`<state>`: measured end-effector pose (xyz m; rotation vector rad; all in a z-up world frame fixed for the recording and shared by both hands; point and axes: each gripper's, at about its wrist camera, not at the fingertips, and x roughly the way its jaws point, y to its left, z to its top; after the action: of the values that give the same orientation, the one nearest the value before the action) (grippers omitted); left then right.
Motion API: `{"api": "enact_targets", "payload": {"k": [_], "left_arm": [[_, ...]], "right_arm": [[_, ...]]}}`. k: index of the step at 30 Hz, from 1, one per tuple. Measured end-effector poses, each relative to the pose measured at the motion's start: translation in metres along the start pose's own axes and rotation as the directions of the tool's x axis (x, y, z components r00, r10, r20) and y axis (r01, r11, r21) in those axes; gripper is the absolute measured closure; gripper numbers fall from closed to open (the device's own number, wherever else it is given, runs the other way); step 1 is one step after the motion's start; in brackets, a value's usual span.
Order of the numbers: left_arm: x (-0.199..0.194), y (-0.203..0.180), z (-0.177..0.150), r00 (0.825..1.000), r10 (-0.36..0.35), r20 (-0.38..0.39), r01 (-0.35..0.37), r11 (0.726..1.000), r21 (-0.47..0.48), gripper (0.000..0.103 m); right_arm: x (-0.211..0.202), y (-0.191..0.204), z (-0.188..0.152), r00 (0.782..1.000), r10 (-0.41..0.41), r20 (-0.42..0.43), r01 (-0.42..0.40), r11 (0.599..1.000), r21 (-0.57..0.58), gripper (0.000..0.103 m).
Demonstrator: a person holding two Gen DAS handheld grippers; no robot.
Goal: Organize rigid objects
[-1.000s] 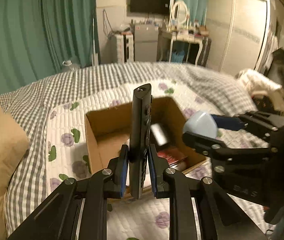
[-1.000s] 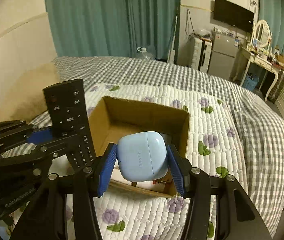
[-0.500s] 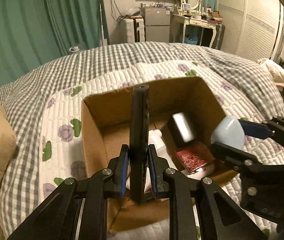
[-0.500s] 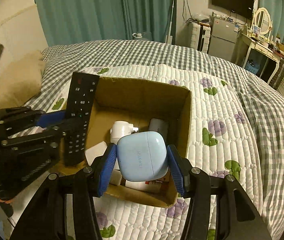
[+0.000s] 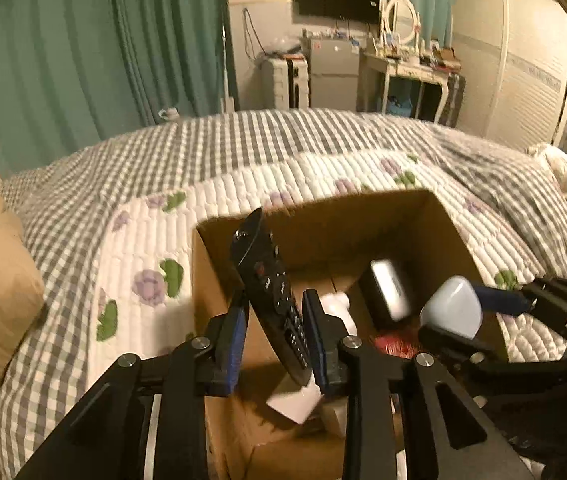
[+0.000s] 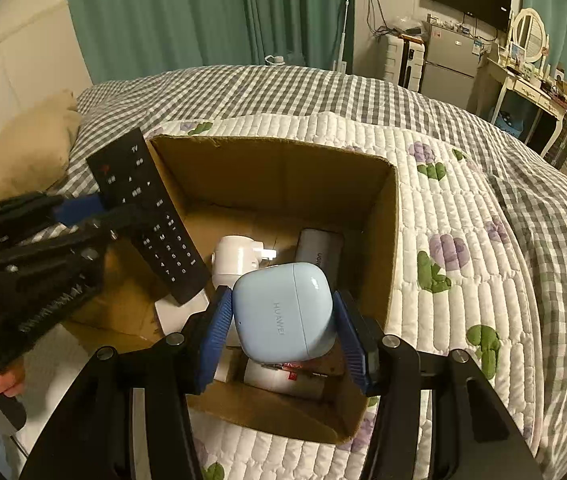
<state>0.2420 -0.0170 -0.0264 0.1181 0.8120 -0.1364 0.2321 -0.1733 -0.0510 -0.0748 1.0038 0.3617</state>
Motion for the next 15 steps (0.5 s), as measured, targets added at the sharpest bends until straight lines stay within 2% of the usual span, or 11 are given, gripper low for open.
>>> {"api": "enact_targets", "payload": {"k": [4,5,6,8,10,15], "left_arm": [[-0.008,0.001,0.007,0.999,0.006,0.054,-0.006,1.0,-0.002,0.072],[-0.01,0.001,0.009,0.998,0.01,0.064,-0.01,1.0,-0.004,0.067],[-0.013,0.001,0.01,0.997,0.012,0.073,-0.011,1.0,-0.005,0.052],[-0.018,0.002,0.012,0.995,0.013,0.1,-0.013,1.0,-0.009,0.04],[-0.024,0.001,0.013,0.992,0.019,0.121,-0.019,1.0,-0.005,0.04],[-0.041,-0.002,0.013,0.987,0.043,0.154,-0.044,0.999,0.007,0.04]], "right_arm": [[0.005,0.001,0.002,1.0,-0.003,0.003,0.003,1.0,0.001,0.052],[0.007,0.001,0.003,1.0,-0.005,0.003,0.005,1.0,0.002,0.051],[0.008,0.001,0.003,1.0,-0.01,0.003,0.01,1.0,0.003,0.051],[0.009,0.003,0.002,1.0,-0.025,-0.006,0.025,1.0,-0.005,0.051],[0.005,0.003,0.002,0.999,-0.04,0.02,0.04,0.999,-0.01,0.042],[-0.024,0.003,0.006,0.994,-0.058,0.09,0.057,0.998,0.005,0.04]]}}
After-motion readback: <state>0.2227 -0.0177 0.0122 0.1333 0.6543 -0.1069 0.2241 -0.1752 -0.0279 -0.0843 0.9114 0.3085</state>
